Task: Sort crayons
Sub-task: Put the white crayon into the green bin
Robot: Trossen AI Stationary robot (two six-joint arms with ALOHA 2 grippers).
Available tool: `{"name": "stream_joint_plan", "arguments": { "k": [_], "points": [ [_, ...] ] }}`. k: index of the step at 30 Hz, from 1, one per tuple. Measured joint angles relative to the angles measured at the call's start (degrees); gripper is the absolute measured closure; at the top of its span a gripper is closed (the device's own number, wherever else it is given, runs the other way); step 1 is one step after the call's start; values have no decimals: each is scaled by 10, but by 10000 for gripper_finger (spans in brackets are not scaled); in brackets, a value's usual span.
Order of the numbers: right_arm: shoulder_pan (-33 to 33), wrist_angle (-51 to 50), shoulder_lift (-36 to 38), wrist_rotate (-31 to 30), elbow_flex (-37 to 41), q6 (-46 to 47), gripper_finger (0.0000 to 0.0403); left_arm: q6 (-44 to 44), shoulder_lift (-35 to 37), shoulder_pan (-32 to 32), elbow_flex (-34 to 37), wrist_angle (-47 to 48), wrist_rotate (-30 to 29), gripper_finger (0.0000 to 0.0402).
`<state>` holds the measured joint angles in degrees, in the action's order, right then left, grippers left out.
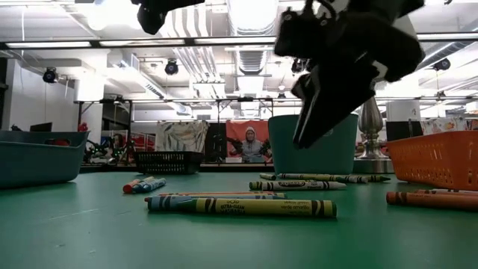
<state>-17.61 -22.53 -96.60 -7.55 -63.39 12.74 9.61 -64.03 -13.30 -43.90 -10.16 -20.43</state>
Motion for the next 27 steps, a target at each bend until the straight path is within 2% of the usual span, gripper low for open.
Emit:
{"name": "stream_joint_plan", "arguments": {
  "k": [6, 10, 27],
  "points": [
    [0, -136, -71, 0, -105, -14, 273, 17, 0, 0, 0, 2, -1, 361],
    [0, -191, -103, -1, -153, -8, 273, 19, 0, 0, 0, 4, 0, 361],
    [0, -200, -113, -1, -127, 7, 273, 23, 0, 0, 0, 9, 0, 361]
  ]
}}
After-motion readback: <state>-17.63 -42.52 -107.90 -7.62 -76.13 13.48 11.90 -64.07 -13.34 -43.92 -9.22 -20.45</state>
